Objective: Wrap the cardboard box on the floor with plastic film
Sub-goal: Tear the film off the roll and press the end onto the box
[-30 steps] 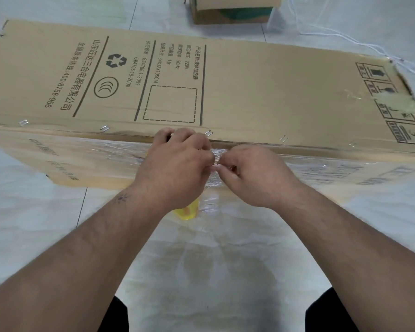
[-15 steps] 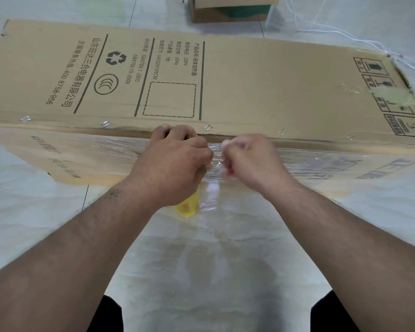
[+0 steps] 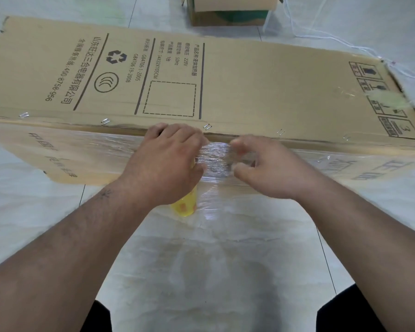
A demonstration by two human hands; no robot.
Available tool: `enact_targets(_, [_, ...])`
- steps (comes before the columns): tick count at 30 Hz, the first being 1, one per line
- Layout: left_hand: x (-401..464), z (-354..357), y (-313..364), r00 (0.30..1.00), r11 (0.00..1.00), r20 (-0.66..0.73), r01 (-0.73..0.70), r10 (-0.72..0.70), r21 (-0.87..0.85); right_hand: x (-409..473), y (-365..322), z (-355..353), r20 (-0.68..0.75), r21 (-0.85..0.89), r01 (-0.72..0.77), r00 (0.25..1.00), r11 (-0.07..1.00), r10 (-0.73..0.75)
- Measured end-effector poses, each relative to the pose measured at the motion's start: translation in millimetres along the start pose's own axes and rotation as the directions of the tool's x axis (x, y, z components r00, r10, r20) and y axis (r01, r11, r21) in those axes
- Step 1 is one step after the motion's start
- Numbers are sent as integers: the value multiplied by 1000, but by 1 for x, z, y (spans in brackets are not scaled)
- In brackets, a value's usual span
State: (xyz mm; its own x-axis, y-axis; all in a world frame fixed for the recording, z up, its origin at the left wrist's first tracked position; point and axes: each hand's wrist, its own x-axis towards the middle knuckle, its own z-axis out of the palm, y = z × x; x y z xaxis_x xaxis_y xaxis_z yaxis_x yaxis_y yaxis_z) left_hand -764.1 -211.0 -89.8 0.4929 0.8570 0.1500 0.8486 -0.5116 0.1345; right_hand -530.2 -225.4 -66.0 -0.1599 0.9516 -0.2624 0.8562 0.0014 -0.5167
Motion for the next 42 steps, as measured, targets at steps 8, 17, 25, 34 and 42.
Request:
enact_targets(8, [-13,-10,2,952,953,88,282,-292,110,24,26,28,12,-150,-54,998,987,56])
enact_targets(17, [-19,-14,-19,931,932,35,363,-363,13,29,35,36,-40,-122,-68,997,990,63])
enact_targets(25, [-22,-13,-21,926,926,21,377,-377,-12,29,25,36,-16,75,-151,988,986,153])
enact_targets(34, [-18,-12,-17,936,936,20,351,-351,10,24,1,57,133,-178,119,987,977,-96])
enact_targets(42, [-27,-14,-28,927,926,5,374,-374,-60,43,35,58,-35,-73,-105,994,992,103])
